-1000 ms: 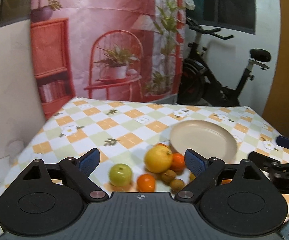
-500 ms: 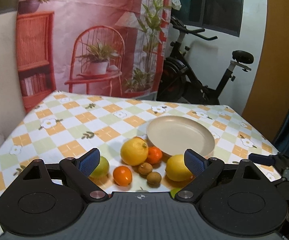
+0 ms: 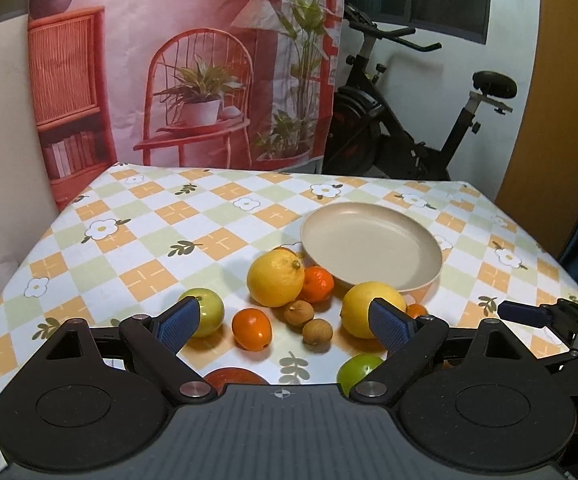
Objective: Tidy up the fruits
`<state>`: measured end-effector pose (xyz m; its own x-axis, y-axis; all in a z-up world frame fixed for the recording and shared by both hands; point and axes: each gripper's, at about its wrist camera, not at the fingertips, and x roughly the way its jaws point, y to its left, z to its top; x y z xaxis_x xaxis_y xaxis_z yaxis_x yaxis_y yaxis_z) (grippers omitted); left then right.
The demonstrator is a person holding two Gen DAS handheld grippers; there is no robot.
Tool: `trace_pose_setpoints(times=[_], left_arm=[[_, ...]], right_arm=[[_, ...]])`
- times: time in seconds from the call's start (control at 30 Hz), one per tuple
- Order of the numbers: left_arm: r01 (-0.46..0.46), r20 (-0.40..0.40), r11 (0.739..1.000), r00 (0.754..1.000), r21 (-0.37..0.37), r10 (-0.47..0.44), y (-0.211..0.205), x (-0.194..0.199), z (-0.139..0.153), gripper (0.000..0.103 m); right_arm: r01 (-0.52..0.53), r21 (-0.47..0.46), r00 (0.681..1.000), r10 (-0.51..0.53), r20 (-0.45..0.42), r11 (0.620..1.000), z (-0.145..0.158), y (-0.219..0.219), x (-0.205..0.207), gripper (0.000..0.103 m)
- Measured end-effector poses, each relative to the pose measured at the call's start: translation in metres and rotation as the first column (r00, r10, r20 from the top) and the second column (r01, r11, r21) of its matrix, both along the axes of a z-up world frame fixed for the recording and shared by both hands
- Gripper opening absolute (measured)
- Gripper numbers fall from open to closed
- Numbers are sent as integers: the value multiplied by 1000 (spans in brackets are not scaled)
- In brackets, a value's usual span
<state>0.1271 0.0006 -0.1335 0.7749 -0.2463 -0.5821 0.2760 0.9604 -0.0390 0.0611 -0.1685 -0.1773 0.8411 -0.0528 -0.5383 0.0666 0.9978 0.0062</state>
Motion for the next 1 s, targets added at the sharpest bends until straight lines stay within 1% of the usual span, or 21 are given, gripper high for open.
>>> trace_pose_setpoints(times=[0.1,0.2,0.27,0.37,0.47,0.6,0.67,0.77,0.83,0.9,1.0], left_arm=[[-6,-15,999,1000,34,7,-2,1,-2,94],[-3,-17,1000,1000,26,4,1,1,-2,94],[13,-25,1000,1000,5,-13,1,1,-3,94],[29,-47,1000,998,6,-29,-1,4,-6,93],[65,-60,998,996,5,-65,-6,6,-8,92],[105,-80,994,991,3,-104,-11,13,-11,83],[134,-98,991,986,-14,-134,-14,19,-12,80],[185,-124,981,974,-49,-190,-20,27,-15,77],[218,-132,974,966,-57,-224,-27,32,-16,72],[251,-137,967,957,-55,-256,-35,35,-18,71],[291,-159,954,941,-79,-300,-44,39,-24,68]], right_arm=[[-16,7,1000,16,-27,1000,-2,0,2,80],[-29,0,998,29,-53,1000,-4,1,5,75],[-54,5,997,54,-59,999,-5,2,5,75],[-85,11,994,86,-69,996,-6,4,6,75],[-107,12,992,108,-71,994,-7,6,6,75],[-131,29,988,133,-81,991,-10,6,7,75],[-148,41,985,151,-89,988,-13,5,7,74],[-162,49,981,166,-96,986,-16,5,8,70],[-171,47,979,175,-102,984,-18,5,10,67],[-183,42,977,186,-105,982,-20,6,10,64],[-196,44,974,200,-110,980,-25,6,11,59]])
